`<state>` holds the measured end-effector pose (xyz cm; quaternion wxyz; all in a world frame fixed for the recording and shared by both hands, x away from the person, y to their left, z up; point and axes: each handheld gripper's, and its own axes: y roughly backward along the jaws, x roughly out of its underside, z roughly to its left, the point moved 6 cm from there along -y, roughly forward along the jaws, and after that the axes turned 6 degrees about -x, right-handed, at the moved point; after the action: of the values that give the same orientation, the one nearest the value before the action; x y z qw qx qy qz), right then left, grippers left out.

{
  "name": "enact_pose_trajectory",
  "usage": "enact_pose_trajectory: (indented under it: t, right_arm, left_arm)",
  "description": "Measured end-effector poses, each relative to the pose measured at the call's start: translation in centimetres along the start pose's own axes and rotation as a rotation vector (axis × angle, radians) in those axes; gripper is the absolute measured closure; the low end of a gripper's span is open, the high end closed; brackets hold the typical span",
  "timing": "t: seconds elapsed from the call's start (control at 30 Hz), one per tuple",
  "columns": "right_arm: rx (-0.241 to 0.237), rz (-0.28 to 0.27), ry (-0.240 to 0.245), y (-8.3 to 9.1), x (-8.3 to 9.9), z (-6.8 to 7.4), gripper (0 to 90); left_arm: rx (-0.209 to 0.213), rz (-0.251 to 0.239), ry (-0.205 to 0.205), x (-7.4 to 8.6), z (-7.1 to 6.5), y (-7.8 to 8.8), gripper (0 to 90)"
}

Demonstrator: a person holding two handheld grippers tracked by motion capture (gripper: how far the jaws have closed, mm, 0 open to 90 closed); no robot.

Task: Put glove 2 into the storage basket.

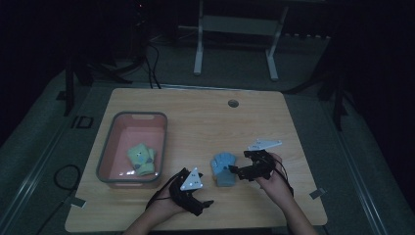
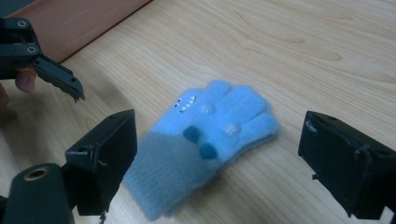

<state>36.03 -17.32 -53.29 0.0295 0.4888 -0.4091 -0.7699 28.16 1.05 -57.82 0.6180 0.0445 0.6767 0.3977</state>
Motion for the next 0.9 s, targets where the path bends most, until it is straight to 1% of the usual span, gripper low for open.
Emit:
enact_pose_trajectory:
  t: [0.07,0.1,0.13,0.17,0.23,0.27,0.33,0.37,0.43,0.47,0.5,0.53,0.57,0.6,0.63,0.67,0.73,0.77,0.83,0.9]
  right_arm:
    - [0.0,-0.022,-0.008,0.1,-0.4,-0.1,11.6]
    - [0.0,-0.022,-0.008,0.1,-0.4,-0.1,11.6]
    - [-0.007,-0.025,-0.002,0.2,-0.4,-0.1,11.5]
    - [-0.016,-0.04,-0.013,0.3,-0.7,-0.3,11.5]
    - [-0.014,-0.052,-0.019,0.3,-0.9,-0.6,11.5]
    - [-0.015,-0.05,-0.014,0.2,-1.0,-0.7,11.5]
    - [-0.013,-0.051,-0.018,0.2,-1.1,-1.0,13.1]
    - [-0.016,-0.048,-0.019,0.1,-1.1,-1.1,13.6]
    - [-0.003,-0.035,-0.013,-0.3,-1.2,-1.5,16.0]
    - [-0.005,-0.029,-0.014,-0.5,-1.2,-1.6,16.8]
    - [-0.002,-0.029,-0.017,-0.7,-1.2,-1.8,19.2]
    - [-0.002,-0.024,-0.017,-1.0,-1.2,-2.0,21.7]
    - [-0.001,-0.018,-0.022,-1.2,-1.2,-2.2,22.5]
    - [-0.003,-0.014,-0.031,-1.5,-1.2,-2.3,25.0]
    - [-0.012,-0.009,-0.034,-1.8,-1.2,-2.3,26.0]
    - [-0.012,-0.005,-0.031,-2.1,-1.2,-2.5,26.2]
    - [0.001,0.012,-0.028,-2.7,-1.1,-2.7,28.4]
    - [0.007,0.011,-0.03,-3.0,-1.1,-2.9,28.6]
    - [0.001,0.021,-0.043,-3.5,-0.8,-3.2,30.0]
    - [-0.003,0.031,-0.054,-4.1,-0.4,-3.5,30.1]
  left_arm:
    - [-0.005,0.008,-0.019,-0.4,0.1,-0.3,5.6]
    - [-0.005,0.008,-0.019,-0.4,0.1,-0.3,5.6]
    - [0.0,0.01,-0.033,-0.9,0.3,-0.5,5.6]
    - [-0.003,0.016,-0.039,-1.1,0.4,-0.7,5.6]
    - [-0.011,0.026,-0.056,-1.5,0.6,-1.2,5.6]
    - [-0.01,0.034,-0.066,-1.6,0.7,-1.4,5.6]
    - [-0.014,0.035,-0.082,-1.9,0.8,-1.8,5.7]
    - [-0.017,0.032,-0.085,-2.1,0.9,-2.1,6.2]
    - [-0.017,0.029,-0.107,-2.5,1.1,-2.4,6.9]
    - [-0.02,0.02,-0.116,-2.8,1.1,-2.6,9.2]
    - [-0.012,0.01,-0.123,-3.0,1.1,-2.8,11.7]
    - [-0.02,0.007,-0.133,-3.2,1.2,-3.0,12.3]
    - [-0.018,0.011,-0.146,-3.3,1.3,-3.3,14.4]
    - [-0.02,0.013,-0.155,-3.4,1.3,-3.6,14.7]
    - [-0.03,0.015,-0.168,-3.5,1.3,-3.8,14.9]
    - [-0.03,0.021,-0.187,-3.6,1.2,-4.1,16.2]
    - [-0.032,0.014,-0.21,-3.9,0.9,-4.5,16.8]
    - [-0.027,0.013,-0.224,-4.0,0.6,-4.6,19.0]
    - [-0.021,0.015,-0.245,-4.1,0.2,-5.0,21.9]
    - [-0.026,0.023,-0.271,-4.0,0.0,-5.4,25.6]
